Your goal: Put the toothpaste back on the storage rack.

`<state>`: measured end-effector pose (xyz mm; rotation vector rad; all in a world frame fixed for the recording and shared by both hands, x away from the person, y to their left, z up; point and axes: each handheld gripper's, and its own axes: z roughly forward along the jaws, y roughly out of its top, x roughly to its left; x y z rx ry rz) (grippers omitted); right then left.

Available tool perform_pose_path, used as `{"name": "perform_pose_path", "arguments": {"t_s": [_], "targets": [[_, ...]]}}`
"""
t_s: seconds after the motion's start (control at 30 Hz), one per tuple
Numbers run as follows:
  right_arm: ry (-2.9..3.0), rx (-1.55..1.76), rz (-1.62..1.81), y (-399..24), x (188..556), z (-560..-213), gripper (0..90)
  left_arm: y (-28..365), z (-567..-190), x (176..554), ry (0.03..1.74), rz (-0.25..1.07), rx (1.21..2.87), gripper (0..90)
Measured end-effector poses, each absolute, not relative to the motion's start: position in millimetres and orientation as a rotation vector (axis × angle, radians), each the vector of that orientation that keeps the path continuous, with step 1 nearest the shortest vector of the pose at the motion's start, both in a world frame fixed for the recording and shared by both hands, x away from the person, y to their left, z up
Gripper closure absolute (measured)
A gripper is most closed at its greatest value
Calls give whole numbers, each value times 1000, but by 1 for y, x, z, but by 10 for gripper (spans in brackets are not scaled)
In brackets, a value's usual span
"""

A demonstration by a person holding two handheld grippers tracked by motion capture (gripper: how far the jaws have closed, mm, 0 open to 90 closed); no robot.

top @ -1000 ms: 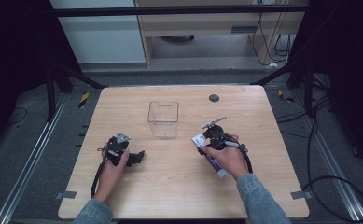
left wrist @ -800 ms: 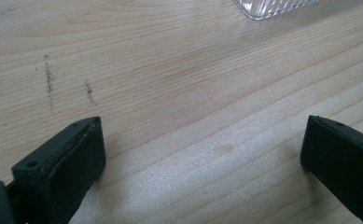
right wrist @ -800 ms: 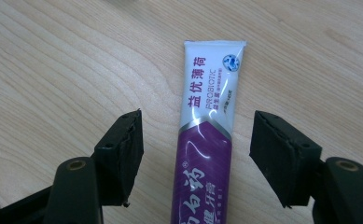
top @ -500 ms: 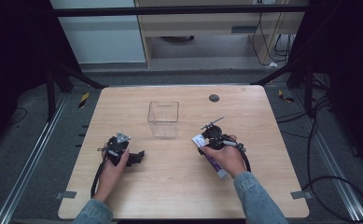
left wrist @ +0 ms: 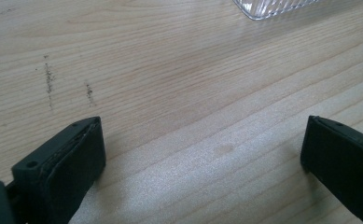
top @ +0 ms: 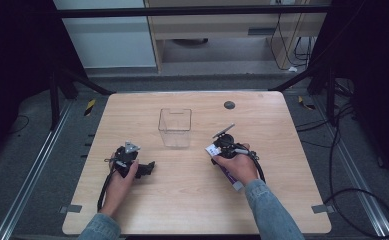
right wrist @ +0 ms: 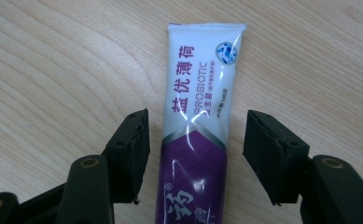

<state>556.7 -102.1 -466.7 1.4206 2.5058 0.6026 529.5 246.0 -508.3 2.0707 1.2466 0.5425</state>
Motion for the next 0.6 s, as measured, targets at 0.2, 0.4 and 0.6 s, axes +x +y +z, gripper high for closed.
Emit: {"name": "perform_pose_path", "arguments": {"t_s": [0.2,0.4,0.6], "targets": [[2509,1441,594,-101,560,-470,438,246,-508,530,1247,542,2070,0],[2514,1471,586,-99,564,-473,466,246,-508,530,1246,542,2071,0],[2508,1475,589,-99,565,-474,476,246,-508,530,1245,542,2071,0]]}}
